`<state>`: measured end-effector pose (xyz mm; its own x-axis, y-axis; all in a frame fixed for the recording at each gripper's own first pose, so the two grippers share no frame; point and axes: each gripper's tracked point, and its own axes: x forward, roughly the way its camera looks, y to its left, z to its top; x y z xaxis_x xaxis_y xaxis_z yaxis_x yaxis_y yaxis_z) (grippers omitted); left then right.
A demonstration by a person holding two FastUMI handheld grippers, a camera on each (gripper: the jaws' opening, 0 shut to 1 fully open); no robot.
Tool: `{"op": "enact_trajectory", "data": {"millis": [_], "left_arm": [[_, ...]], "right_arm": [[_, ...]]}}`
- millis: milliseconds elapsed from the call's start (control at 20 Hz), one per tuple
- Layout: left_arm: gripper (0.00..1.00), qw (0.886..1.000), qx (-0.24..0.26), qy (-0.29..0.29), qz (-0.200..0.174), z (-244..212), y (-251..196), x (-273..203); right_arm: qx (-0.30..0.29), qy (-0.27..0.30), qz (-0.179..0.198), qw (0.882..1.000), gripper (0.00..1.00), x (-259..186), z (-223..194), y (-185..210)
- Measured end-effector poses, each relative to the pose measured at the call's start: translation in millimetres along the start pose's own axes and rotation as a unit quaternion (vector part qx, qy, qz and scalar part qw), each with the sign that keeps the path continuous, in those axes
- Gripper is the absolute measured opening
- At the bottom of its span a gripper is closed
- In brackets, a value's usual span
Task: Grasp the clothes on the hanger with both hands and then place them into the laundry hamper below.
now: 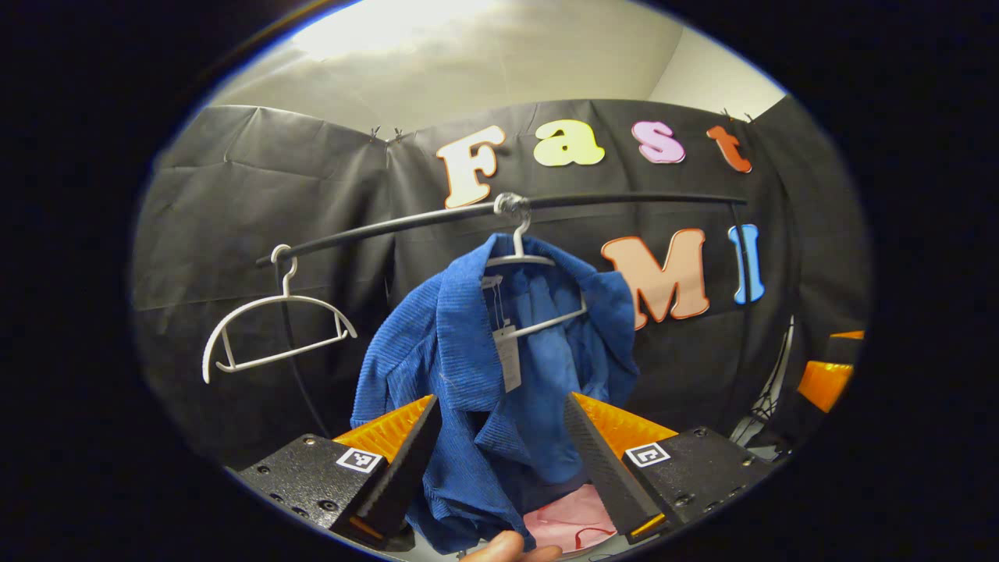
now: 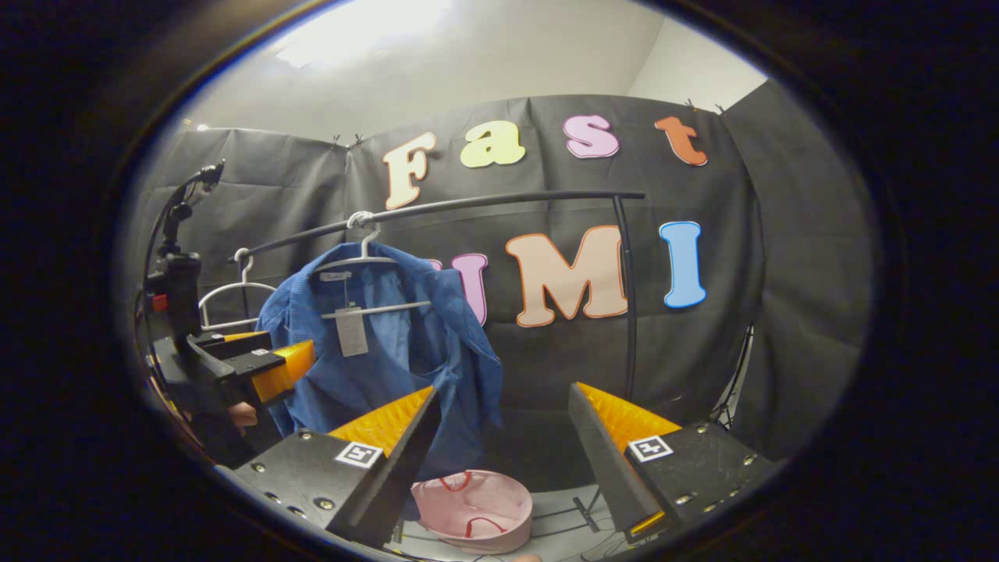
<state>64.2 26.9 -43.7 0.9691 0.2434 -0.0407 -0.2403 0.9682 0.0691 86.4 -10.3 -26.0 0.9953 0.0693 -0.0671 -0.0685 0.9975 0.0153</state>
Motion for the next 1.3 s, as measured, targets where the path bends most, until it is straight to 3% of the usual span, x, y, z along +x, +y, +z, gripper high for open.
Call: {"op": "enact_trajectory", "data": {"millis": [350, 500, 650, 800, 850, 900, 1000, 1050, 1150, 1300], "left_arm": [[1.0, 0.997, 0.011, 0.044, 0.055, -46.9, 16.6, 57.7], [0.96, 0.997, 0.007, 0.044, 0.068, -46.3, 25.3, 81.4], [1.0, 0.996, -0.02, 0.043, 0.08, -41.6, 38.3, 102.0], [0.99, 0.996, -0.043, 0.042, 0.073, -39.2, 45.7, 118.2], [0.93, 0.996, -0.046, 0.04, 0.067, -37.5, 47.6, 120.1], [0.95, 0.997, -0.045, 0.038, 0.059, -37.8, 47.7, 122.0], [0.85, 0.998, -0.034, 0.034, 0.035, -36.6, 48.3, 126.7], [0.87, 0.999, -0.027, 0.032, 0.023, -36.2, 49.4, 128.3], [0.73, 0.999, -0.026, 0.037, -0.005, -40.9, 50.5, 129.8], [0.5, 0.998, -0.036, 0.039, -0.015, -40.9, 57.7, 131.5]], "right_arm": [[-0.008, 0.031, 0.026, 0.999, 1.0, 83.5, -14.5, 20.6], [-0.021, 0.044, 0.045, 0.998, 0.99, 120.2, -20.2, 37.5], [-0.019, 0.05, 0.063, 0.997, 0.99, 161.3, -19.3, 55.1], [-0.015, 0.048, 0.066, 0.997, 0.99, 205.8, -9.9, 66.1], [-0.014, 0.049, 0.062, 0.997, 0.99, 217.9, -8.5, 66.0], [-0.013, 0.047, 0.059, 0.997, 0.99, 228.5, -4.6, 66.0], [-0.007, 0.037, 0.044, 0.998, 0.99, 252.2, 1.0, 62.4], [-0.005, 0.039, 0.039, 0.998, 0.99, 266.7, 0.8, 60.2], [0.006, 0.04, 0.039, 0.998, 1.0, 289.8, 0.8, 63.8], [0.021, 0.042, 0.05, 0.998, 0.98, 310.1, -1.1, 78.0]]}}
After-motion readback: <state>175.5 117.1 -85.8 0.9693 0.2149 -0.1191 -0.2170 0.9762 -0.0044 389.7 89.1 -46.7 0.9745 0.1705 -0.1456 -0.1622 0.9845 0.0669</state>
